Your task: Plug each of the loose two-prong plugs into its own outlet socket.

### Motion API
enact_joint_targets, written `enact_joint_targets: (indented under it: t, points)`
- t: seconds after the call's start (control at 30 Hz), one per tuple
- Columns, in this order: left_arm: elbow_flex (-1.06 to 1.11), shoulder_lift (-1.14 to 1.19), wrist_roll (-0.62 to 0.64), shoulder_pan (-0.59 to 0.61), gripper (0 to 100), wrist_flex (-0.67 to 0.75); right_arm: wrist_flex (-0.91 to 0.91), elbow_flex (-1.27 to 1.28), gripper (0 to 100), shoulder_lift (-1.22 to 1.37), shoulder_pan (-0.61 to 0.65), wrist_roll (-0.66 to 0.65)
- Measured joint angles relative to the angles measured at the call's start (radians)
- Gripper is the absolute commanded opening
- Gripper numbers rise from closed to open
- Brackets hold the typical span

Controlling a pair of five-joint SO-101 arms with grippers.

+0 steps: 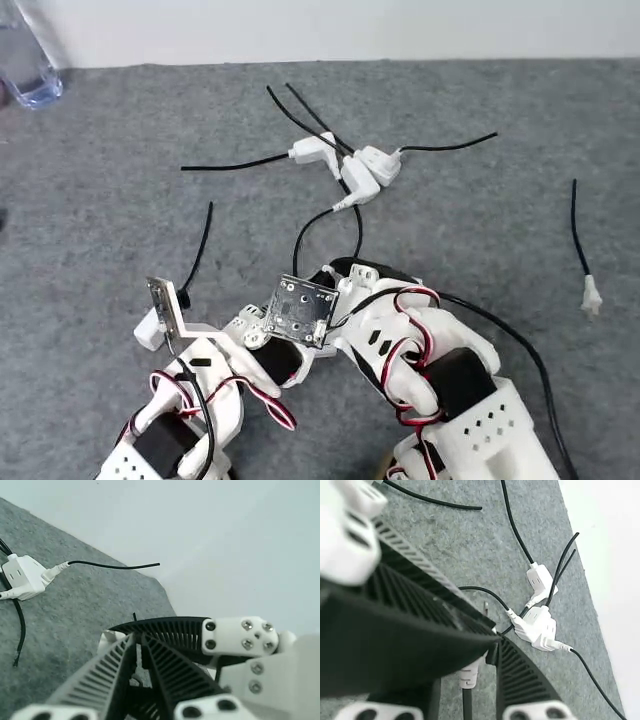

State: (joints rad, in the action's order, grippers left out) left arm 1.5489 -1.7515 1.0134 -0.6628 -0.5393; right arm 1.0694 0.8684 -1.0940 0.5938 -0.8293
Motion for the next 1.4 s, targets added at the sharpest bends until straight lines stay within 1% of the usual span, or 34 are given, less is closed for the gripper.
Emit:
enact_joint_targets:
  t: [0.17,0.4,0.57,0.87,1.4]
  points:
    - [0.000,0.000,0.000,0.000,1,0.000,0.006,-0.011,0.9,0.000,0.000,0.018]
    - [0.000,-0.012,-0.002,-0.005,1,0.002,0.086,-0.077,0.9,0.000,-0.002,0.025]
    - [0.000,-0.012,-0.002,-0.005,1,0.002,0.089,-0.078,0.9,-0.003,-0.002,0.028]
    - [0.002,-0.014,0.000,-0.005,1,0.006,0.157,-0.077,0.9,-0.149,-0.003,0.028]
    - [0.000,-0.015,0.000,-0.005,1,0.011,0.160,-0.077,0.9,-0.170,-0.003,0.028]
